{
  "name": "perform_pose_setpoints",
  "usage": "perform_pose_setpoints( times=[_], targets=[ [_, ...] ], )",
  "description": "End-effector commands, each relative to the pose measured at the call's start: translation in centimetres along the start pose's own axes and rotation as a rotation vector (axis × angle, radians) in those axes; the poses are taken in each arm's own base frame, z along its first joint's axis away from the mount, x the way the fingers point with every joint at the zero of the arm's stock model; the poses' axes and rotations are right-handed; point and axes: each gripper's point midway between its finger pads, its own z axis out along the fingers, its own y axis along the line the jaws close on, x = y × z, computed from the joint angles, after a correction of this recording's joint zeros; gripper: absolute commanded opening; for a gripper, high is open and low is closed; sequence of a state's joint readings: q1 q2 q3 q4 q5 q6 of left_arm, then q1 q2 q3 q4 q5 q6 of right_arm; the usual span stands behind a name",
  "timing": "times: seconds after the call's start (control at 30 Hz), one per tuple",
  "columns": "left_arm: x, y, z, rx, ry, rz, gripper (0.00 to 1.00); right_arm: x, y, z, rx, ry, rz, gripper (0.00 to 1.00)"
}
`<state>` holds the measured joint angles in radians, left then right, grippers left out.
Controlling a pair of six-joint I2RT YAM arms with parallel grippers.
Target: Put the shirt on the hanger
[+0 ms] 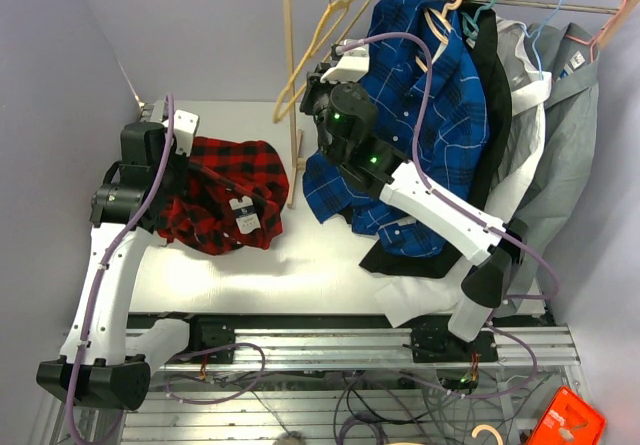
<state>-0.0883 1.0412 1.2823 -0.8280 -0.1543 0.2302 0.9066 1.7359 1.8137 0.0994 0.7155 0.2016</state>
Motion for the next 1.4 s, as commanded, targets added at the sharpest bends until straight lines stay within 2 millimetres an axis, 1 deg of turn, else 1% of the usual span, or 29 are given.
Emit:
perform_pose_setpoints(
  times=[0.0, 0.2, 0.23, 0.27, 0.3, 0.37, 0.4, 0.5, 0.57, 0.67, 0.77, 0.87, 0.9, 0.93, 1.03, 1.17, 1.37],
  targets=[
    [-0.4, 0.7, 0.0, -0.037, -0.029, -0.015, 0.07, -2.2, -0.2, -0.3, 0.009, -0.049, 0.022, 0.0],
    [-0.4, 0.6, 0.1, -0.031, -0.029, -0.018, 0.07, -3.8, -0.5, -1.3, -0.009, -0.065, 0.028, 0.0],
    [-0.4, 0.6, 0.1, -0.031, -0.028, -0.017, 0.07, -4.0, -0.5, -1.4, -0.013, -0.065, 0.03, 0.08],
    [-0.4, 0.6, 0.2, -0.03, -0.026, -0.018, 0.07, -4.1, -0.5, -1.5, -0.02, -0.066, 0.031, 0.29],
    [-0.4, 0.5, 0.2, -0.03, -0.026, -0.017, 0.07, -4.5, -0.5, -1.7, -0.026, -0.071, 0.041, 0.54],
    [-0.2, 0.5, 0.2, -0.026, -0.024, -0.019, 0.07, -4.9, -0.3, -1.9, -0.038, -0.071, 0.076, 0.97],
    [-0.2, 0.4, 0.3, -0.025, -0.022, -0.02, 0.07, -5.2, 0.0, -2.2, -0.055, -0.068, 0.107, 0.99],
    [0.1, 0.3, 0.5, -0.02, -0.016, -0.023, 0.07, -6.6, 0.6, -3.1, -0.098, -0.067, 0.236, 1.0],
    [0.1, 0.2, 0.5, -0.017, -0.015, -0.023, 0.07, -6.9, 0.6, -3.3, -0.082, -0.048, 0.328, 1.0],
    [0.1, 0.3, 0.4, -0.021, -0.015, -0.024, 0.07, -7.3, -0.2, -3.3, -0.002, -0.021, 0.417, 1.0],
    [0.2, 0.3, 0.4, -0.019, -0.014, -0.025, 0.07, -7.7, -1.1, -2.8, 0.095, -0.008, 0.423, 1.0],
    [0.2, 0.2, 0.5, -0.014, -0.013, -0.027, 0.07, -7.4, -0.9, -1.8, 0.136, 0.013, 0.408, 1.0],
    [0.2, 0.2, 0.5, -0.014, -0.013, -0.028, 0.07, -7.0, -0.3, -1.5, 0.13, 0.031, 0.406, 1.0],
    [0.2, 0.2, 0.5, -0.014, -0.013, -0.031, 0.07, -7.2, 0.3, -1.4, 0.11, 0.042, 0.418, 1.0],
    [0.2, 0.2, 0.6, -0.009, -0.012, -0.035, 0.07, -5.5, 1.7, -0.7, 0.054, 0.099, 0.452, 1.0],
    [0.4, 0.2, 0.5, -0.01, -0.007, -0.036, 0.07, -4.8, 2.8, -0.7, -0.015, 0.119, 0.508, 1.0],
    [0.6, 0.2, 0.4, -0.011, -0.01, -0.035, 0.07, -3.8, 3.9, -0.1, -0.055, 0.144, 0.548, 1.0]
  ],
)
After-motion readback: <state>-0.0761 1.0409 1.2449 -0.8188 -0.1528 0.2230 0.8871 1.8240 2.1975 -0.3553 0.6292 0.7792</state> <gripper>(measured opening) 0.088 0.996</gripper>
